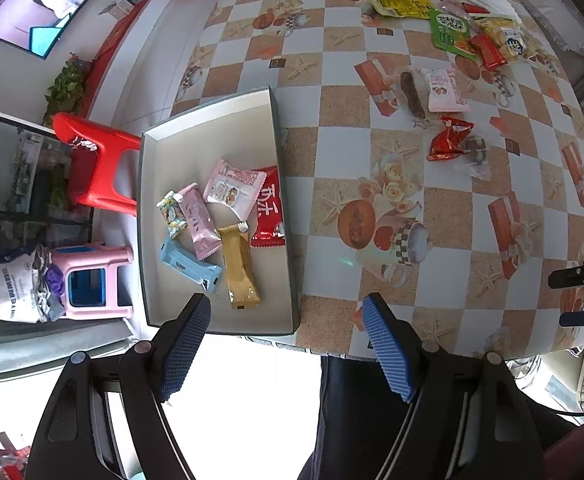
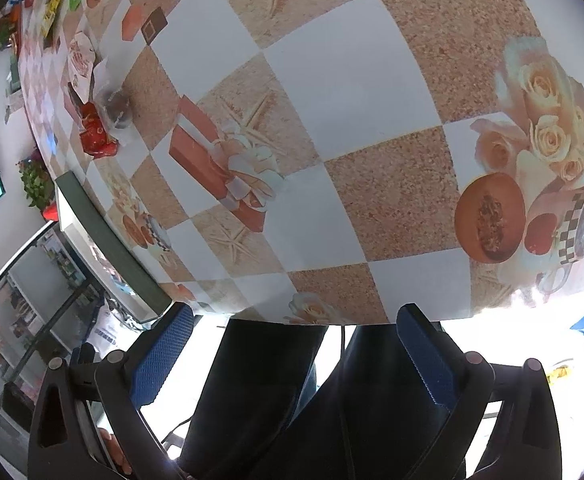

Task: Organize snacks
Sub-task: 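Withdraw both tools from the tray toward the snacks on the table, then grasp the brown jerky stick with the left tool while the right tool grasps the Crispy Cranberry packet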

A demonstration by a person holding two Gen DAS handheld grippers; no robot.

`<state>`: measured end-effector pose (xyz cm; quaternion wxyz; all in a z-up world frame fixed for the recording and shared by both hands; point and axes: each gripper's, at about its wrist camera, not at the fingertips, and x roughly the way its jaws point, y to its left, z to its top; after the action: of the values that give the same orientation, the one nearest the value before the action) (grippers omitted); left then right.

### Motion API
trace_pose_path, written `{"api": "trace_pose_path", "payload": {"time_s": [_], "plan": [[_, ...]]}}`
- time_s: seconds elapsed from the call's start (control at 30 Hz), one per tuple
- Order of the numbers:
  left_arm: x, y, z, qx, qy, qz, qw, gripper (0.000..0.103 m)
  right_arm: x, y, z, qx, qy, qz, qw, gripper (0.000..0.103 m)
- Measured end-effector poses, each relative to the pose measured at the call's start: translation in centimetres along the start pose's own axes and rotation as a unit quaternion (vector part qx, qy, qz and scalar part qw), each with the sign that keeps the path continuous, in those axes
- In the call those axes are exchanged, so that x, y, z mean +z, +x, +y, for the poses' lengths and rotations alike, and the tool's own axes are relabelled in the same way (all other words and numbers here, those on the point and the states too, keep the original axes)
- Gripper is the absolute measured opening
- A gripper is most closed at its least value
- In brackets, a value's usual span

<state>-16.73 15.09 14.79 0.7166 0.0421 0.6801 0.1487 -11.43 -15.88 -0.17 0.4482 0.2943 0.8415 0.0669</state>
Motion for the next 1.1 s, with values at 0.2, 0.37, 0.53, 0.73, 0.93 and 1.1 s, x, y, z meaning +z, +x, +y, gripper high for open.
{"api": "trace_pose_path", "payload": {"time_s": [0.2,0.37,0.53,0.73,0.93,1.1], "plan": [[1.1,-0.5,-0.4,-0.013,0.01,-0.006,0.9998,0.081,-0.1,-0.5,-1.6,0.008,0.022,-0.011,1.0,0.102],[3.4,-0.9,-2.1,-0.038,0.042,-0.011,0.9983,0.081,-0.2,-0.3,-2.9,0.014,0.045,-0.014,0.999,0.102],[6.1,-0.5,-4.0,-0.061,0.072,-0.009,0.9955,0.081,-0.2,-0.6,-3.4,0.011,0.061,-0.026,0.998,0.102],[10.6,2.3,-4.9,-0.076,0.067,0.012,0.9948,0.081,-0.6,-0.2,-3.4,-0.01,0.063,-0.033,0.997,0.102],[15.6,6.5,-4.9,-0.106,0.027,0.041,0.9932,0.081,-2.0,0.3,-2.6,-0.062,0.034,-0.041,0.997,0.102],[19.0,10.1,-7.2,-0.106,0.04,0.045,0.9925,0.081,-3.2,0.9,-3.1,-0.091,0.043,-0.042,0.994,0.102]]}}
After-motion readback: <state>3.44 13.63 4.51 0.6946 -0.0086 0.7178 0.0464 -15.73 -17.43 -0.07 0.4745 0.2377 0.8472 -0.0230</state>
